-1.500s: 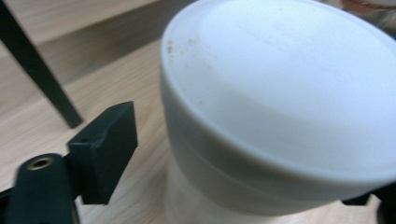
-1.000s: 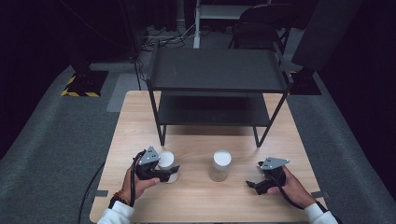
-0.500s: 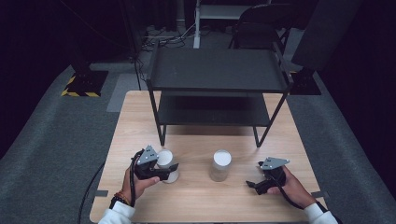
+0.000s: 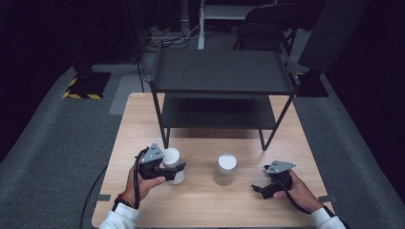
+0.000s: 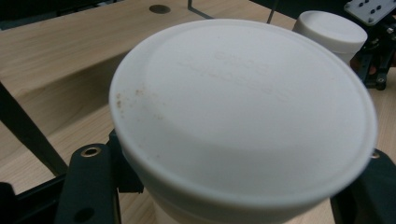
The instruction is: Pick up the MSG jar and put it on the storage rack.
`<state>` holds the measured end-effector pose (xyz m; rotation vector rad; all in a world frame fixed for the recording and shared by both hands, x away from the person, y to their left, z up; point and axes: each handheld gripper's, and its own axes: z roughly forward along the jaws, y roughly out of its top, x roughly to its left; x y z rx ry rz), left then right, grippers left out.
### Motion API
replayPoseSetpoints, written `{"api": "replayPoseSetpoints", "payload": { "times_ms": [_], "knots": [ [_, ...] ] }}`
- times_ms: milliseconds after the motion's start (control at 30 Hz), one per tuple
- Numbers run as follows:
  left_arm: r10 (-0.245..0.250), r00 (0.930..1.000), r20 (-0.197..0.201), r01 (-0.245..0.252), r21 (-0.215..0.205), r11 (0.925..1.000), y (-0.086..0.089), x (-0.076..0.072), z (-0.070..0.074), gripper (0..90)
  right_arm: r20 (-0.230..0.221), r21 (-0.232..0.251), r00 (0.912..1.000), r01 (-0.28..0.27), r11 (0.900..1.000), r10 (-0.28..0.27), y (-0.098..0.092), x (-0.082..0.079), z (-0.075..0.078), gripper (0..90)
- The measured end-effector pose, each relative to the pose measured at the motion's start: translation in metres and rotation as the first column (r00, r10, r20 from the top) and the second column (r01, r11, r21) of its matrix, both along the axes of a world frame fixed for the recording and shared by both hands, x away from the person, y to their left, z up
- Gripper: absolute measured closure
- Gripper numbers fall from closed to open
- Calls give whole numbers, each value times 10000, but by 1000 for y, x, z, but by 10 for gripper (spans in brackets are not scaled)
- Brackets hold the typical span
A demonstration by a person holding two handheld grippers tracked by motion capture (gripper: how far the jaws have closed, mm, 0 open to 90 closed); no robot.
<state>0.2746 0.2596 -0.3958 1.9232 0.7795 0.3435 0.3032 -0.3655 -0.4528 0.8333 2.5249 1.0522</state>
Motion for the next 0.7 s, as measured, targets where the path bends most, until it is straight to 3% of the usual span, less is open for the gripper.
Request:
{"api": "replayPoseSetpoints", "payload": {
  "times_ms": [700],
  "knots": [
    [-527,9977,426,527,-8,9986,-25,23,32,346,-3,-2,10000,5,10000,-5,0,0,0,0]
  ]
}}
